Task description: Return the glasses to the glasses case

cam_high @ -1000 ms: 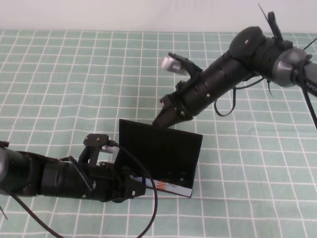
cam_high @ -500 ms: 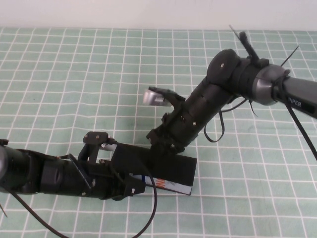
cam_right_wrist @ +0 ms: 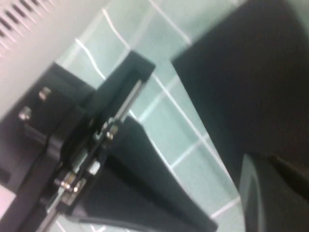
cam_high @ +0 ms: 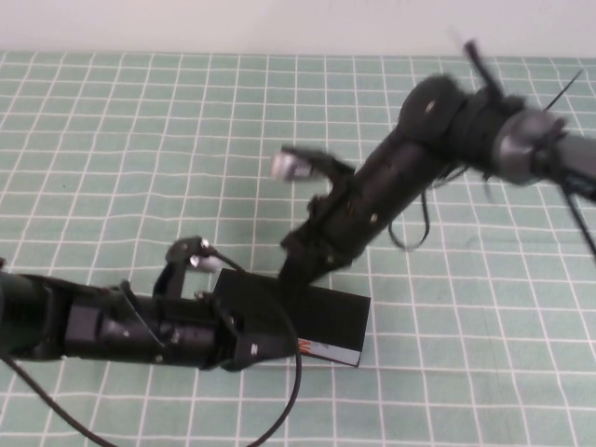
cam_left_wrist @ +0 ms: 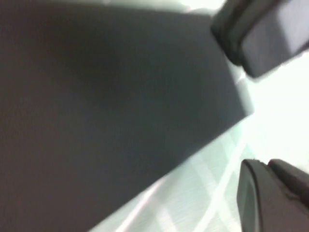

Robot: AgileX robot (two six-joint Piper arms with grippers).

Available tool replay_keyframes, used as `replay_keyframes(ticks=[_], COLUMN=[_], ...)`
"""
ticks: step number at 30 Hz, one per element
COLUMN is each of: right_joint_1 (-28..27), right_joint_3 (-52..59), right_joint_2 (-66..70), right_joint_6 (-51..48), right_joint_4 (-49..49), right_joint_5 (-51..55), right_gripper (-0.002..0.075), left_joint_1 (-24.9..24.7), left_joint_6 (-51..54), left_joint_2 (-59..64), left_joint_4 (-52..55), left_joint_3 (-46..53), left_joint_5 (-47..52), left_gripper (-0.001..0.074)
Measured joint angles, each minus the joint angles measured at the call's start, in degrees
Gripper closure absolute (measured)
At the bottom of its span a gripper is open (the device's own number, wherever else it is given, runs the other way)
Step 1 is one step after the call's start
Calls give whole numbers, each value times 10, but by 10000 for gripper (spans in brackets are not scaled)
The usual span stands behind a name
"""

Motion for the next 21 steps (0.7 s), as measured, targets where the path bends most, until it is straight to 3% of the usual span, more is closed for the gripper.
replay_keyframes(ticks=[6,11,16,21], right_joint_1=[-23,-48,-56,-56], right_joint_3=[-7,-7,-6,8], right_joint_2=[-102,-201,-316,-434], right_joint_6=[-2,-2,26,70], right_joint_4=[-11,-26,-65,-125], right_joint_5=[-39,-45,-48,-57], right_gripper=[740,740,740,740], left_joint_1=[0,0,0,0], left_joint_6=[-47,-126,-241,-292], left_joint_2=[-134,-288,-468,-590], left_joint_4=[8,56,236,412], left_joint_3=[0,0,1,2], left_joint_5=[-4,-77,-186,-154], left_gripper=[740,740,740,740])
